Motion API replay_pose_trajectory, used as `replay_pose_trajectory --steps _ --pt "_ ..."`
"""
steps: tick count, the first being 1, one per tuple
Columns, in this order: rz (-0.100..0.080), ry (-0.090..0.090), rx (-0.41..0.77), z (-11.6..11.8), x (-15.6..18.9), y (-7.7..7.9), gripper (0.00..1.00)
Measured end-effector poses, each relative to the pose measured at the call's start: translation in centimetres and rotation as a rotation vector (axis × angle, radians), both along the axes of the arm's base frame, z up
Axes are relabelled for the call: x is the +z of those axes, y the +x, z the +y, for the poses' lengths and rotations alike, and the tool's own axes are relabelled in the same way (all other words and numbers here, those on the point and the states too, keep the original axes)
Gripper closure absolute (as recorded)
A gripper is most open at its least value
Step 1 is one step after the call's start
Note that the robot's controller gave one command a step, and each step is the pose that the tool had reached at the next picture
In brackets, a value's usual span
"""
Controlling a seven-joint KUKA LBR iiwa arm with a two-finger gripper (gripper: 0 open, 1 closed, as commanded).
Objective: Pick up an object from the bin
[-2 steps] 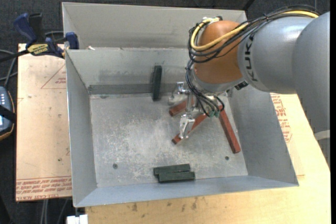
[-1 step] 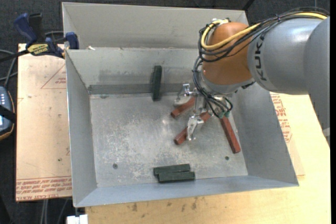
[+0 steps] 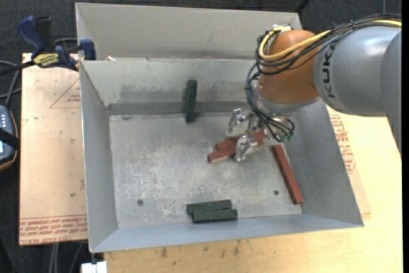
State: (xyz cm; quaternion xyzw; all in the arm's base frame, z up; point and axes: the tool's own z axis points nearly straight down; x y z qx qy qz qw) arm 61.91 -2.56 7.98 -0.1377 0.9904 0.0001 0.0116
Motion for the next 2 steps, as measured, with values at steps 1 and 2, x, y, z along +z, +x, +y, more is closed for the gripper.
replay_pose_trajectory --steps 1,2 --pt "0.0 0.0 0.0 0.0 0.0 0.0 1.0" --pt "0.01 -0.004 -0.002 -2.5 17.9 1.1 1.0"
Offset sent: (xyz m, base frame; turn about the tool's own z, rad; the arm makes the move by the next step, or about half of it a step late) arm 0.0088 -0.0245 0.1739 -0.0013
